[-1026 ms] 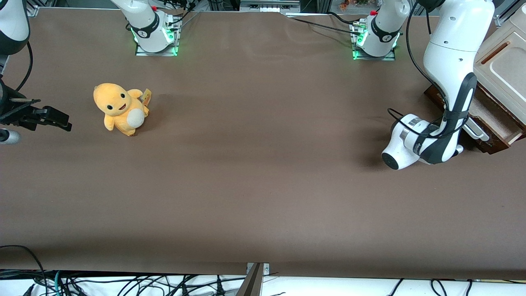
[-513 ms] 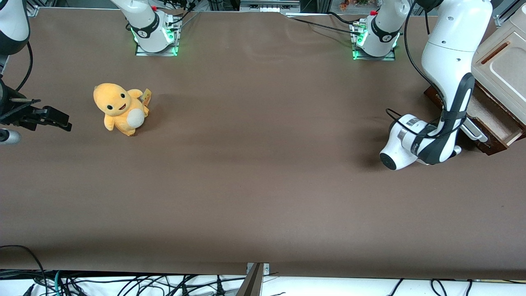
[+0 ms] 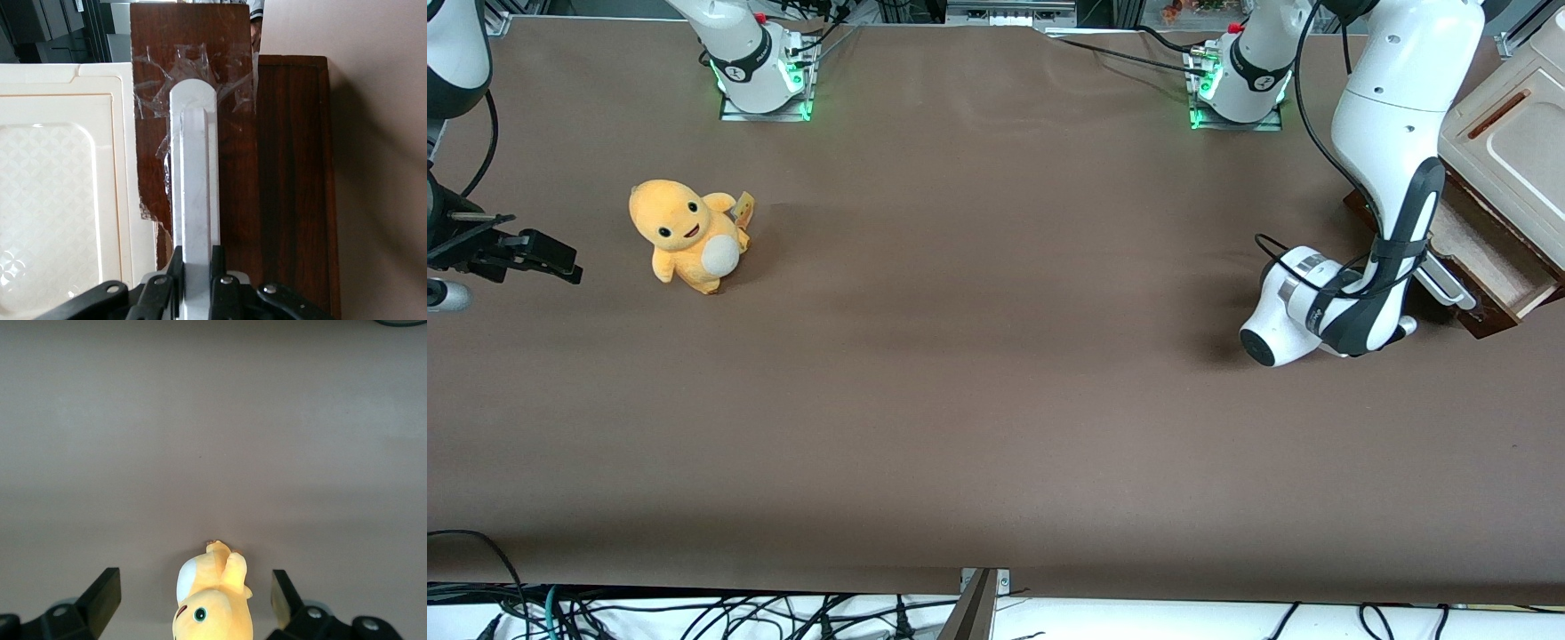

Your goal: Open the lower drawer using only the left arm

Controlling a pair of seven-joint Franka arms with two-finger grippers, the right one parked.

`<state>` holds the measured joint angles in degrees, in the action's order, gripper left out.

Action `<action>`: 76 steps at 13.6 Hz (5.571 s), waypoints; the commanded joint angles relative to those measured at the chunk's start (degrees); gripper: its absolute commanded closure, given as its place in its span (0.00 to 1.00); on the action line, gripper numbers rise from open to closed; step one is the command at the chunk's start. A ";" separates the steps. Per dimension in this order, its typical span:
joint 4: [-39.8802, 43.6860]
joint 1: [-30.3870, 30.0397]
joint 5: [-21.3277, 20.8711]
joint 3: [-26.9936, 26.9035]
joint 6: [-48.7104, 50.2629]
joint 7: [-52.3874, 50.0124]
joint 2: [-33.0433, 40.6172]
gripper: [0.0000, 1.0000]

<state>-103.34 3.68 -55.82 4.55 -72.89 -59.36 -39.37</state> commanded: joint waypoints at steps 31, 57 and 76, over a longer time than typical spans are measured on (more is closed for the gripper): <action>13.85 -0.42 28.11 -0.34 2.85 34.54 7.98 0.00; 1.21 -1.48 57.40 -2.09 -26.07 58.92 43.14 0.00; 6.84 -0.78 57.49 -4.38 -19.83 58.92 40.34 0.00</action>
